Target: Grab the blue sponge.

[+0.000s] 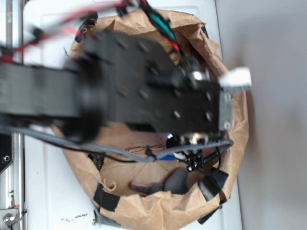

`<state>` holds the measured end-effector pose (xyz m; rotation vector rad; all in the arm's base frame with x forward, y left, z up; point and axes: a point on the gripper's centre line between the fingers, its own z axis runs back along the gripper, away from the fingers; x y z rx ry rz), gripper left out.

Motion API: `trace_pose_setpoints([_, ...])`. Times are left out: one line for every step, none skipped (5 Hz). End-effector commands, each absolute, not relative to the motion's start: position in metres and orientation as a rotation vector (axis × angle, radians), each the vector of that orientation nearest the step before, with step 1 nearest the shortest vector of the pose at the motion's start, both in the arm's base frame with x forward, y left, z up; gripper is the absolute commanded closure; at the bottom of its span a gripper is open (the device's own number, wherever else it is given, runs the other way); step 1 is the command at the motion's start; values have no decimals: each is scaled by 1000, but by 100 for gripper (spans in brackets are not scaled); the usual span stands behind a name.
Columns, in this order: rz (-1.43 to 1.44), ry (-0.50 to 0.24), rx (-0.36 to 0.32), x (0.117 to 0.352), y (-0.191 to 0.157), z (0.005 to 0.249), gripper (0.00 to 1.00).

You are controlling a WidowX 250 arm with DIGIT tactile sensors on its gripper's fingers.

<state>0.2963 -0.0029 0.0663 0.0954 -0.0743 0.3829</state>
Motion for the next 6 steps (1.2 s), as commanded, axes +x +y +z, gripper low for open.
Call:
trace_pose_setpoints([292,-108,123,311,-9,43,0])
trace_pose_setpoints([271,-96,160,313,-10,32,0])
trace_pose_setpoints([264,-121,169,312,-6,34,0])
trace_pose_setpoints([285,-139,142,310,-1,46,0])
trace_pose_setpoints([321,-128,141,312,6,45,0])
trace_pose_setpoints([340,-111,180,315,2,30,100])
